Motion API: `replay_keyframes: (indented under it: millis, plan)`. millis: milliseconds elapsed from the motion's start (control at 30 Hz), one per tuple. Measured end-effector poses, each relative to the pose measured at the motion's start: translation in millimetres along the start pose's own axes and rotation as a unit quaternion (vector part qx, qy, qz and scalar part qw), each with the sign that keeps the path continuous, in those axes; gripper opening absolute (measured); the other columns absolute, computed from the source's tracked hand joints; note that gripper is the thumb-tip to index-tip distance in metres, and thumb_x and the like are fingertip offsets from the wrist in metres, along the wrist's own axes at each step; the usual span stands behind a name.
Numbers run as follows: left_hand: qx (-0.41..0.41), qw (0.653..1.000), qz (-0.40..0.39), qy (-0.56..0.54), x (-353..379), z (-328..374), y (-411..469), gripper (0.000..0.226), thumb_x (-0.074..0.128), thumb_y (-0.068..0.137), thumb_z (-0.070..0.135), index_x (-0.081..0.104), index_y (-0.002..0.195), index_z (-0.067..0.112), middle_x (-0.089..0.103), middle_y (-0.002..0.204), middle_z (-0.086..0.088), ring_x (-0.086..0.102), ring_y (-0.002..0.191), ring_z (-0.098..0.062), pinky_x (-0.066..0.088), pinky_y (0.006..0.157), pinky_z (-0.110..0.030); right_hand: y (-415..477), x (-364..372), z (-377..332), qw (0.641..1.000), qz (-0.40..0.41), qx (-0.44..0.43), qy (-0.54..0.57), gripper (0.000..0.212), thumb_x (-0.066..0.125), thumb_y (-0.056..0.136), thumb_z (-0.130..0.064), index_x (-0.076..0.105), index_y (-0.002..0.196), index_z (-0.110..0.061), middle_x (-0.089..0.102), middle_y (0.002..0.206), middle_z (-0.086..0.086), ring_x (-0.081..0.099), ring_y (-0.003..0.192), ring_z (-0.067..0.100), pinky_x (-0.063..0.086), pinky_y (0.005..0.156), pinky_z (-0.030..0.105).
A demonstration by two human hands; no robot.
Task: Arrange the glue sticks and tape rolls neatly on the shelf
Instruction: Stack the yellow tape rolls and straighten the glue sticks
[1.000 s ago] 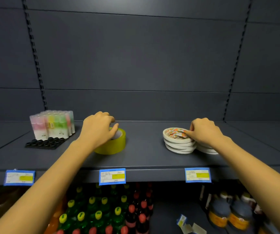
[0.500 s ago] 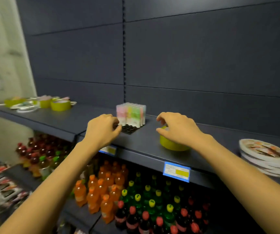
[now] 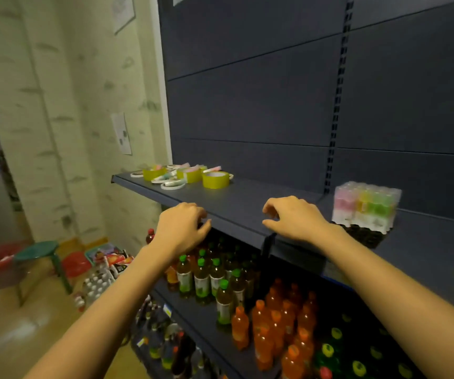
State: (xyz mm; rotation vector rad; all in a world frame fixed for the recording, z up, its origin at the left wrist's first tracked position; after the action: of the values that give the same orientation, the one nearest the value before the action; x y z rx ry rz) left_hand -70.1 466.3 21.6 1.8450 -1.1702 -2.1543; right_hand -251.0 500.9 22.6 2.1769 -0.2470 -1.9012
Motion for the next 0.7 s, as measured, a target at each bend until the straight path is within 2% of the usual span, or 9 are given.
replay_keyframes:
  millis: [300, 700]
  plan:
    - [0.014, 1.0, -0.021, 0.012, 25.9, -113.8, 23.7, 0.031, 0.044, 0.091, 0.041, 0.066, 0.097, 0.02, 0.065, 0.102, 0.0, 0.059, 0.1, -0.02, 0.046, 0.068, -0.031, 97.8, 47.4, -75.8, 1.0, -0.011, 0.022, 0.002, 0.031, 0.05, 0.093, -0.039, 0.055, 0.12, -0.026, 0.06, 0.12, -0.001, 0.056, 0.111, 0.022, 0.044, 0.085, 0.035]
    - [0.02, 0.999, -0.04, 0.008, 87.0, -190.6, 97.3, 0.033, 0.043, 0.092, 0.04, 0.065, 0.1, 0.017, 0.065, 0.106, -0.002, 0.057, 0.105, -0.021, 0.05, 0.077, -0.033, 217.3, 83.9, -71.3, 0.997, -0.011, 0.07, -0.042, 0.028, 0.048, 0.093, -0.04, 0.058, 0.114, -0.025, 0.059, 0.119, 0.001, 0.056, 0.109, 0.025, 0.043, 0.082, 0.035]
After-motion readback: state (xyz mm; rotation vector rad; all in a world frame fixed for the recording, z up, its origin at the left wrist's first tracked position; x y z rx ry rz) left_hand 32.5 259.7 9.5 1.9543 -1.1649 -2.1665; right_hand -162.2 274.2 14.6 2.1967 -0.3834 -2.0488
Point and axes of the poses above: each hand's wrist, its own y-axis towards the middle knuckle, its own x-axis out of the palm, z = x × y, the point moved 9 cm from there along y, towards the middle knuckle
